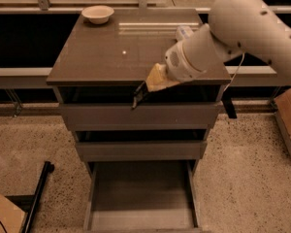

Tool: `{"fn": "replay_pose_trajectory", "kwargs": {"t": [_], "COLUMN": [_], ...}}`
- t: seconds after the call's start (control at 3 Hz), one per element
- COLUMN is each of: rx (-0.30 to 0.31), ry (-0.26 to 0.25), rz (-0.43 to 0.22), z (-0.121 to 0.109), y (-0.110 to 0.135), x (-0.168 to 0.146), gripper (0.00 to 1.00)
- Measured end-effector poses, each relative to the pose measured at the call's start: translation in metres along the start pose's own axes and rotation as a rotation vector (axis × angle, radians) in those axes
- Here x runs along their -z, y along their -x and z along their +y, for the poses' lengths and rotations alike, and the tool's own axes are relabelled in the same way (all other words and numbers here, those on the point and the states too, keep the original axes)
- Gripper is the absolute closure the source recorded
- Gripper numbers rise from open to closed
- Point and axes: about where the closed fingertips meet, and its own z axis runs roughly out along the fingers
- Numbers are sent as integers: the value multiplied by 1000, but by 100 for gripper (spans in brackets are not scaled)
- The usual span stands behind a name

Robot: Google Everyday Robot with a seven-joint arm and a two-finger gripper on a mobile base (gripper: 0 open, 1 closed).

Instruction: Pick rxbar chocolate from bottom drawer and place on counter

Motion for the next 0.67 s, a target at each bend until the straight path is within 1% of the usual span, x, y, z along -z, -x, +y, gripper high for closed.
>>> {"fn": "replay_pose_trajectory", "kwargs": {"t": [0.33,0.67], "rx": [52,81], "ry": [44,65], "rz": [10,-5], "z": [10,16], "y": [47,93], "x": [3,10], "gripper": [100,100]}}
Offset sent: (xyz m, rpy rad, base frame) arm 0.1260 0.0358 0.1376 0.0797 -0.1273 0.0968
